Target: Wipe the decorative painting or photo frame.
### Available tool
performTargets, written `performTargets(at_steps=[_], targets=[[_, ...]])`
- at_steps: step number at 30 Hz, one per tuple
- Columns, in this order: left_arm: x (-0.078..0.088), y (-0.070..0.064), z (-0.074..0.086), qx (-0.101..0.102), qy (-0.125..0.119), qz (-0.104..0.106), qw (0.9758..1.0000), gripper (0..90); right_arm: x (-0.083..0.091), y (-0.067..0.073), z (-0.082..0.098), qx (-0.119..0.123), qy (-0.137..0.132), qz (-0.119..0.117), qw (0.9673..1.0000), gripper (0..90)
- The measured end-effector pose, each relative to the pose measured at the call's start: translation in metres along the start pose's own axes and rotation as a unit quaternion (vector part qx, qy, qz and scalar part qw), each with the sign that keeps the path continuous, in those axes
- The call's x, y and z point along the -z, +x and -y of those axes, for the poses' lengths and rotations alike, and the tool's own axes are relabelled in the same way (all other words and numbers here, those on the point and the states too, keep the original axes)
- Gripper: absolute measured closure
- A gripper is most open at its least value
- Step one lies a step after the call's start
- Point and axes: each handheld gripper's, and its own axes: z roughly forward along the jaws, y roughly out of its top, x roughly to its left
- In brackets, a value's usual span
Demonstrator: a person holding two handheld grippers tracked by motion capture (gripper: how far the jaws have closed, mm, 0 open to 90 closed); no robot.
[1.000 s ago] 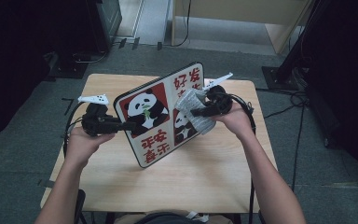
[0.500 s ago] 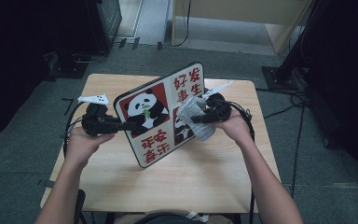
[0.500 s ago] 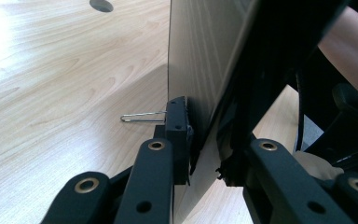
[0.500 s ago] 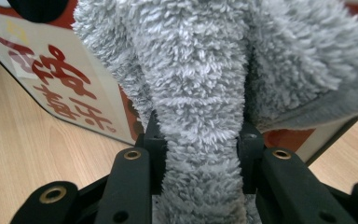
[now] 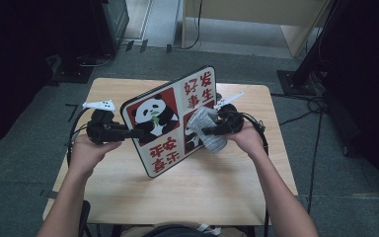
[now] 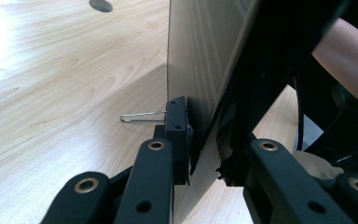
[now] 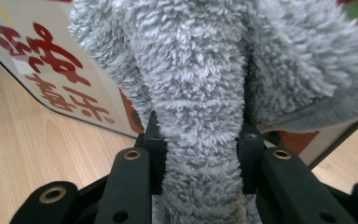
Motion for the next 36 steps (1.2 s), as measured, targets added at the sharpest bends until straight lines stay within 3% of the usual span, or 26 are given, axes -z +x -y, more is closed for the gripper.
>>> performTargets(at_steps=[36], targets=[[0.000,0.000,0.000,-0.001,-0.002,0.001,1.0000,77.5,-0.038,-0.007,0.042,-0.029,0.034,-0.012,0.9989,65.5]])
